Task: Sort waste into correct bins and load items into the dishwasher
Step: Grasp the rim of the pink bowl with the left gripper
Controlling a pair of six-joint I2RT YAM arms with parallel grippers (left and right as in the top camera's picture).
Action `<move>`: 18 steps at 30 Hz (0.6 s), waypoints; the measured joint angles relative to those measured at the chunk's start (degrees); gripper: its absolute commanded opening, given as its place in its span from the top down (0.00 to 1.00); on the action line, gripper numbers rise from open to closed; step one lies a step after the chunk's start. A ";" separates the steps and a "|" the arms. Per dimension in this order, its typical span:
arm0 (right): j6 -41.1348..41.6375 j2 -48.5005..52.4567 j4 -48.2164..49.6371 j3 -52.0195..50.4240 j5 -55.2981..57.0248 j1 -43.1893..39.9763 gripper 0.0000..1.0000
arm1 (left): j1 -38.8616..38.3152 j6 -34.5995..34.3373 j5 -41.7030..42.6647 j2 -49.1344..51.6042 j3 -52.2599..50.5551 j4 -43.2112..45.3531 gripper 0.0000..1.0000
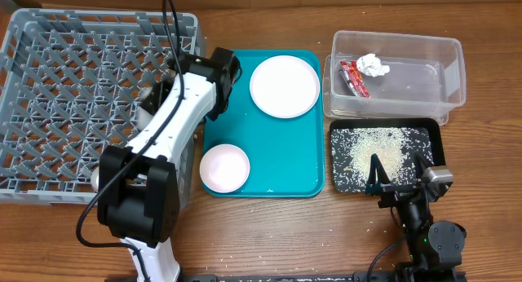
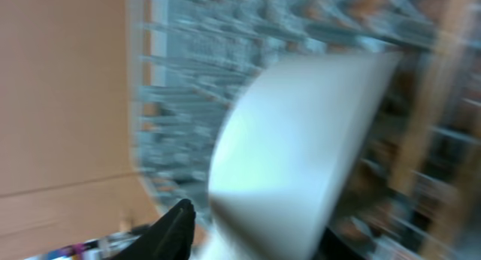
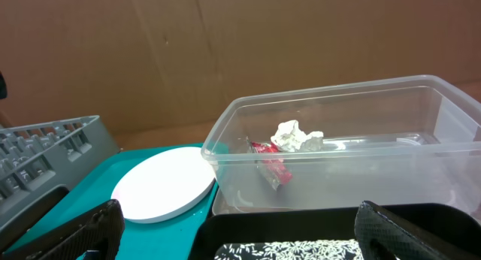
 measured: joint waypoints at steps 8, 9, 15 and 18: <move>0.00 0.00 0.00 0.00 0.00 0.00 0.00 | 0.02 -0.02 25.68 -3.63 4.59 0.11 0.00; -0.02 0.00 0.00 0.00 0.04 0.00 0.00 | 0.02 -0.17 30.32 -5.25 5.88 0.57 0.00; -0.02 0.00 0.04 0.00 0.02 0.00 0.00 | 0.00 1.99 54.86 -15.85 9.75 -1.27 0.17; 0.00 0.00 -0.02 0.00 0.02 0.00 0.00 | -0.24 1.81 58.90 -18.29 9.51 -5.38 0.21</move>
